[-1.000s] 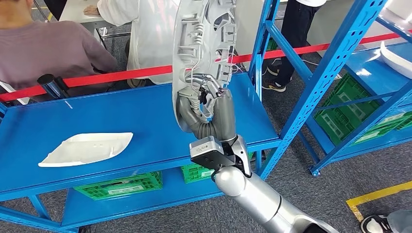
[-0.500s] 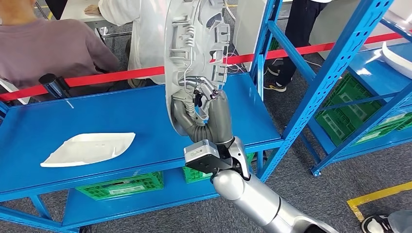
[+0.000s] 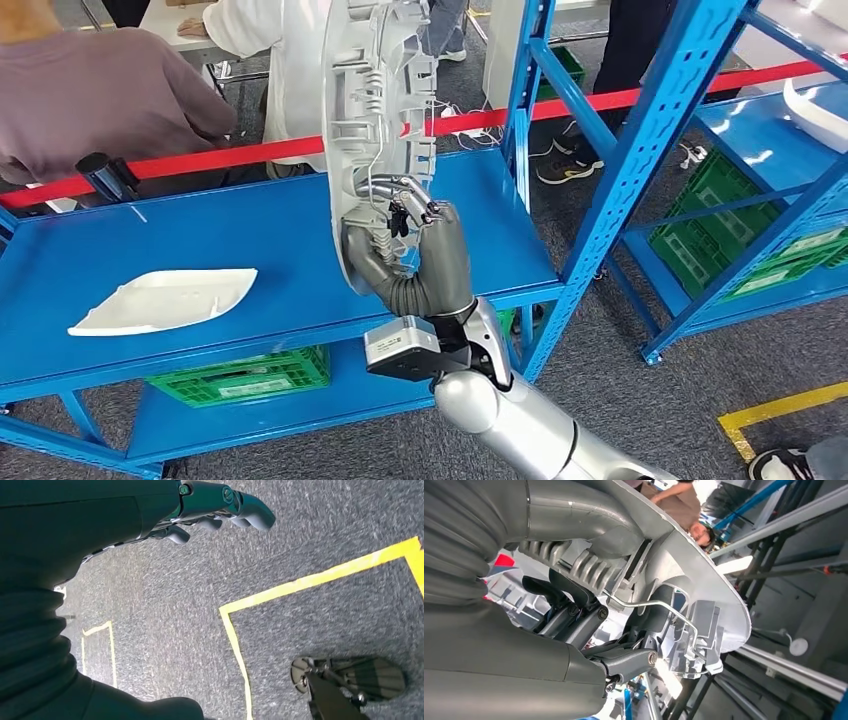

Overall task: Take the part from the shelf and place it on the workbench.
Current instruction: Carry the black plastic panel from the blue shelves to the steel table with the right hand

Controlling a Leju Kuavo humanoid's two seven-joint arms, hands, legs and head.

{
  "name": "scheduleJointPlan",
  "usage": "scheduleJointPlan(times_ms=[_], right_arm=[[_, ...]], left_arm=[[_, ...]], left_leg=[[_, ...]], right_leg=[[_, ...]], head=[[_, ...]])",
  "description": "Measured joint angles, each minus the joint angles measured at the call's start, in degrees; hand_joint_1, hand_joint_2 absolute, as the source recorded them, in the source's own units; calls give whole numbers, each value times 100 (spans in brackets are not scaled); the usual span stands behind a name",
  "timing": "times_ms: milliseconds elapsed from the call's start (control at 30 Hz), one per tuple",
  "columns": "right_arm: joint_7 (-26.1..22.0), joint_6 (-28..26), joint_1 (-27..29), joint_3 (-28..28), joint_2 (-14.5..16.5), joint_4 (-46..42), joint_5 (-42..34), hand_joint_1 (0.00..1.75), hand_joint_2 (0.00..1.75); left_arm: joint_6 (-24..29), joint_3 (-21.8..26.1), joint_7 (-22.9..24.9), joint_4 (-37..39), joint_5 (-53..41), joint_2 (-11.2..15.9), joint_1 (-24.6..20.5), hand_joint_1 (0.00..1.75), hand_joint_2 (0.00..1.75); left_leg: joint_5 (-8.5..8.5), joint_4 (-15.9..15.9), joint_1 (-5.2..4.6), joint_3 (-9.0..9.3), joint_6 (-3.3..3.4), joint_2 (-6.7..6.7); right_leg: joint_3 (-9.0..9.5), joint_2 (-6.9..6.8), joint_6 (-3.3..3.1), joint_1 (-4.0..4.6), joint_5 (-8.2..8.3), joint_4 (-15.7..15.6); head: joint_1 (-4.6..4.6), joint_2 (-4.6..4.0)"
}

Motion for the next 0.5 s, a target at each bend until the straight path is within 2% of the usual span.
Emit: scheduleJointPlan(times_ms=[33, 67, 133, 167, 200, 233, 333, 367, 433, 500], right_arm=[[20, 16, 0, 9, 16, -18, 18, 175, 175], [32, 28, -1, 17, 27, -34, 32, 175, 175], [43, 43, 2, 30, 39, -54, 51, 175, 175], [47, 49, 3, 33, 40, -57, 59, 175, 175], [54, 57, 4, 35, 40, -60, 66, 175, 175], [60, 65, 5, 36, 40, -66, 73, 175, 175], [71, 84, 6, 36, 47, -109, 82, 175, 175], [73, 86, 6, 37, 51, -125, 83, 175, 175], [80, 92, 8, 44, 55, -147, 84, 175, 175], [86, 97, 9, 53, 54, -160, 84, 175, 175]], left_arm=[[0, 3, -10, 1, 2, 0, 14, 0, 175], [0, 7, -21, 1, 3, -1, 23, 0, 175], [0, 17, -40, 2, 3, 1, 29, 0, 175], [-6, 25, -50, 2, 3, 4, 30, 0, 175], [-21, 33, -63, 2, 3, 11, 31, 0, 175], [-43, 39, -76, 1, 3, 18, 31, 0, 175], [-97, 40, -100, -7, 3, 42, 23, 0, 175], [-104, 40, -104, -10, 3, 48, 20, 0, 175], [-117, 42, -110, -14, 3, 57, 18, 0, 175], [-121, 47, -110, -13, 3, 58, 21, 0, 175]], left_leg=[[-130, 129, 7, -56, -19, 11], [-343, 385, 9, -151, -26, 21], [-816, 1122, -6, -389, -23, 29], [-959, 1416, -18, -454, -16, 29], [-994, 1529, -33, -429, 3, 29], [-924, 1416, -51, -289, 33, 29], [-617, 300, -132, 502, 175, 29], [-578, 37, -162, 667, 205, 28], [-539, -103, -207, 716, 242, 30], [-451, -157, -188, 662, 326, 49]], right_leg=[[-28, -7, -57, 0, 37, -13], [-63, -16, -101, 5, 76, -20], [-155, -30, -152, 41, 148, -18], [-209, -36, -165, 63, 188, -16], [-263, -40, -173, 85, 229, -14], [-314, -40, -177, 105, 270, -13], [-417, -34, -150, 138, 391, -13], [-428, -36, -123, 138, 428, -17], [-434, -43, -52, 129, 503, -39], [-462, -47, 17, 123, 501, -24]], head=[[-9, 0], [-24, 0], [-56, 0], [-63, 0], [-65, 0], [-64, 0], [-60, 0], [-60, 0], [-59, 0], [-60, 0]])
